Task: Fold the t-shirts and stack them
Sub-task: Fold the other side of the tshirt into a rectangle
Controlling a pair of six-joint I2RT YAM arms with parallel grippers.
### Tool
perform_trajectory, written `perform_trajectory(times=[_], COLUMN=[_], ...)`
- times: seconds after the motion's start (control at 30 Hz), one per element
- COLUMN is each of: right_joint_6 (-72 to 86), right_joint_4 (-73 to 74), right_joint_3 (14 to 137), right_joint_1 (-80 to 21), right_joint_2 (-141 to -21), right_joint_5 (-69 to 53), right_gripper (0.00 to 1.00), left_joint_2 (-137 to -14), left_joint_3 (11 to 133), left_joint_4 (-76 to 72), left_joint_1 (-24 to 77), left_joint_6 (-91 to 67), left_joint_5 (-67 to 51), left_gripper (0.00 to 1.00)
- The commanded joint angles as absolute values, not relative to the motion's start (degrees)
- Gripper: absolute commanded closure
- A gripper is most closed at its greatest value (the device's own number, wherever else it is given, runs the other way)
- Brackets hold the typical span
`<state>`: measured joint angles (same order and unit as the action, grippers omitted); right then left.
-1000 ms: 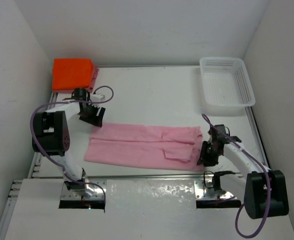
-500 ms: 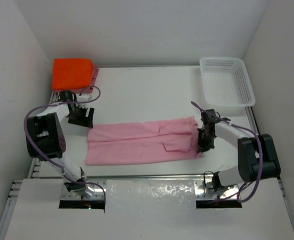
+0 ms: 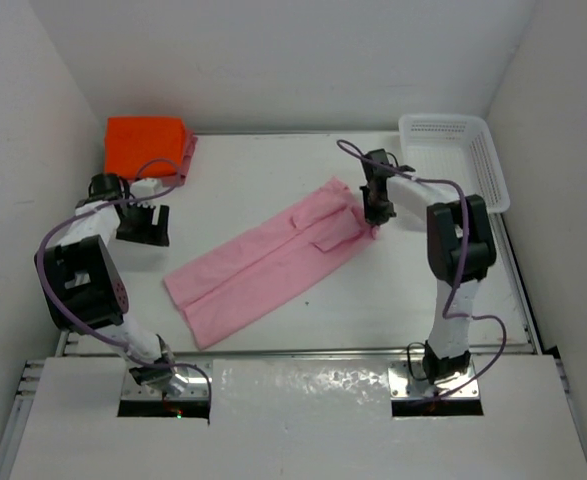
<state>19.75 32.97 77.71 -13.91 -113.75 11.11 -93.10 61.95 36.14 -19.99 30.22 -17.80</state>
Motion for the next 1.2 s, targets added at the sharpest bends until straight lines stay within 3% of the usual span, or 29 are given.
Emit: perform_trajectory(times=[0.0,0.23,0.37,0.4,0.5,0.6,0.73,0.93,1.07,1.17], right_joint_6=[16.27,13.36,11.69,11.43,10.28,10.63,11.95,9.94,12.91,22.19], right_joint_4=[36.38,41.57,33.60,29.40,24.27,20.32,14.77,10.64,12.03,16.16], right_joint_3=[88.04,121.49,126.47,126.65,131.45,136.58,135.26,131.84,130.35,117.91], right_joint_1=[-13.71,-13.27,-13.18,-13.18,-13.18,-12.57,-10.81,-10.19,-11.51,-12.65], right_joint_2=[-122.58,-142.98,-147.83,-148.27,-151.77,-155.21,-153.20,-144.33,-133.03,-118.47], right_joint_5=[15.47,13.62,12.05,12.04,12.47,13.53,15.55,7.30,5.45,5.71], right_gripper=[1.00,0.99,0.81,0.68,0.46,0.37,0.34,0.29,0.25,0.25], left_joint_2=[-91.32,-91.58,-92.55,-93.07,-94.04,-94.74,-95.53,-95.45,-94.22,-92.20], left_joint_3=[62.93,63.02,63.28,63.28,63.46,63.63,63.98,64.95,64.69,63.46], left_joint_4=[36.30,37.26,37.88,37.88,37.79,37.62,38.23,38.58,38.85,38.06], left_joint_1=[-20.39,-20.39,-20.39,-20.39,-20.30,-20.30,-20.30,-20.21,-20.21,-20.21], left_joint_6=[31.29,31.55,30.85,30.24,29.18,28.21,27.77,27.86,28.04,28.30], left_joint_5=[-18.99,-18.63,-20.03,-20.39,-21.44,-21.62,-21.62,-22.76,-24.25,-25.22], left_gripper=[0.26,0.26,0.26,0.26,0.26,0.26,0.26,0.26,0.26,0.26])
